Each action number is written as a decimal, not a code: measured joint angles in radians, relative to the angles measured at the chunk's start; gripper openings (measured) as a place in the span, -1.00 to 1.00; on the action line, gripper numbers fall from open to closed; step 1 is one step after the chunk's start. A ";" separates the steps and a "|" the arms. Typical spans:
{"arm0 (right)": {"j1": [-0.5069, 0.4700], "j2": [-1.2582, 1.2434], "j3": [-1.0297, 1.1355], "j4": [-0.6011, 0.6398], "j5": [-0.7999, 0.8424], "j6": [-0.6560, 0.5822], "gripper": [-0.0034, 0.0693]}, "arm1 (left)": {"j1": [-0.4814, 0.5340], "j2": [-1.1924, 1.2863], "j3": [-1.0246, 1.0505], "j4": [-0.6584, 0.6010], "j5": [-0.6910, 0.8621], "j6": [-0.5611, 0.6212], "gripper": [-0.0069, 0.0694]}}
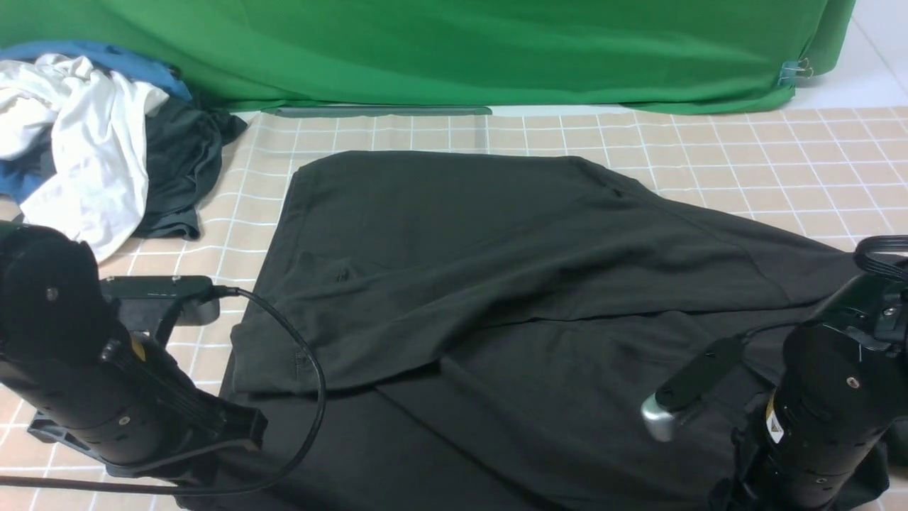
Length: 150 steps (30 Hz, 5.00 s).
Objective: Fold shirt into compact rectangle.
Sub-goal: 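Grasp the near edge of the shirt at its hem and shoulder corners, then fold the black garment in half by bringing its near edge over to the far edge, then pull the folded dark garment lengthwise by its ends to straighten it flat on the table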
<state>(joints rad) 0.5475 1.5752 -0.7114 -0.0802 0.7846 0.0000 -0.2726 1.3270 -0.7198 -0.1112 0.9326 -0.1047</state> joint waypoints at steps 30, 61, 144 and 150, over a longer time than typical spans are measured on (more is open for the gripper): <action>-0.336 0.238 -0.742 -0.001 0.189 -0.263 -0.71 | 0.102 0.619 -1.070 -0.012 0.086 -0.108 -0.77; -0.361 0.581 -1.201 0.260 0.136 -0.295 -0.59 | 0.101 0.989 -1.522 0.111 0.117 -0.057 -0.29; -0.302 0.700 -1.616 0.391 0.435 -0.321 -0.71 | 0.171 1.129 -1.600 0.013 -0.150 0.246 -0.41; -0.302 0.606 -1.581 0.320 0.432 -0.227 -0.71 | 0.171 1.039 -1.606 0.025 0.055 0.243 -0.18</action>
<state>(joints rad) 0.2453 2.1811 -2.2927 0.2396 1.2166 -0.2272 -0.1013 2.3663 -2.3254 -0.0866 0.9878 0.1381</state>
